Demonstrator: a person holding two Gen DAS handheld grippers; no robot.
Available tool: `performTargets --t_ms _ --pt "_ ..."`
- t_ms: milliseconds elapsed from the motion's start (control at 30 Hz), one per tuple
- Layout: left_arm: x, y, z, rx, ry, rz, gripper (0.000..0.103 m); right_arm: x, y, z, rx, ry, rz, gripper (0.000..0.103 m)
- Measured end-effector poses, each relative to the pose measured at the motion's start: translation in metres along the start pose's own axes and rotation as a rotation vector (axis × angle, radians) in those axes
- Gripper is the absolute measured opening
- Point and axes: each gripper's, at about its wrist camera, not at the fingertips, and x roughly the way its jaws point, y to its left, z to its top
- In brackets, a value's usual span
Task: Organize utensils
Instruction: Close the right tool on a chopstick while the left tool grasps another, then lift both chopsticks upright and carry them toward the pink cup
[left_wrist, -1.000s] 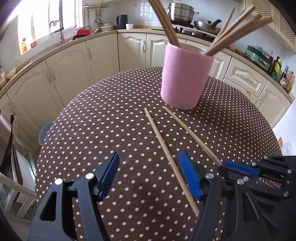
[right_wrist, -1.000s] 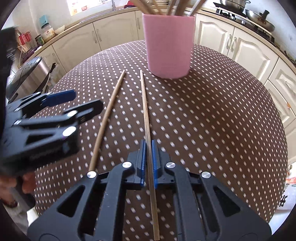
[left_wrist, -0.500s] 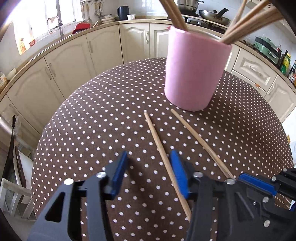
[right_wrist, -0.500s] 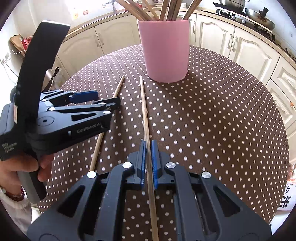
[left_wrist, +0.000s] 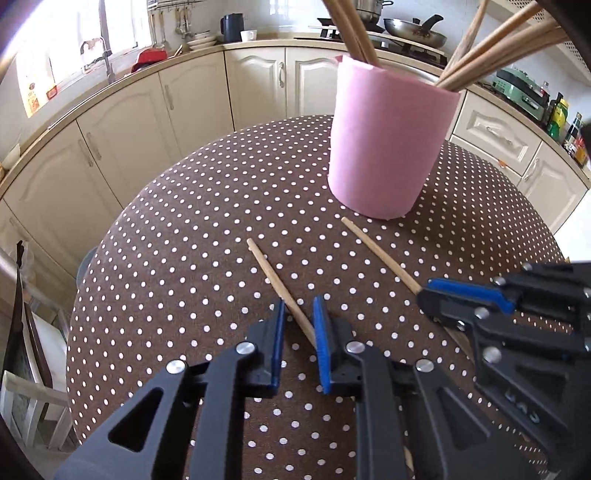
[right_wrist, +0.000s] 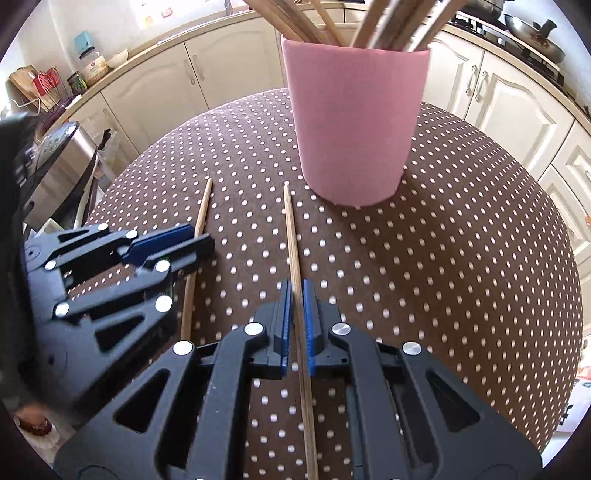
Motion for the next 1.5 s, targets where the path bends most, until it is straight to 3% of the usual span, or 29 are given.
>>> performTargets --t_ms 167,533,833,1233,1300,1500 --pt "0.001 -0.005 0.000 0.015 -0.003 -0.012 0.009 0.015 0.011 0.019 -0.001 0.018 0.001 0.008" --pt "-0.016 -0.004 -0.004 0.006 -0.034 -0.053 0.006 0.003 0.026 0.005 0.001 -0.011 0.044 0.007" --pt "-0.072 -0.009 -0.002 -0.006 -0.147 -0.086 0.006 -0.051 0.037 -0.005 0.003 -0.135 0.094 0.007" --pt "-0.157 -0.029 -0.008 -0.004 -0.355 -0.122 0.006 -0.139 0.041 -0.023 -0.009 -0.368 0.067 0.007" --pt "-0.166 -0.032 -0.009 0.008 -0.380 -0.123 0.006 -0.144 0.043 -0.025 -0.016 -0.361 0.072 0.007" --pt "-0.174 -0.029 -0.008 -0.004 -0.342 -0.094 0.006 -0.131 0.039 -0.026 0.001 -0.293 0.064 0.008"
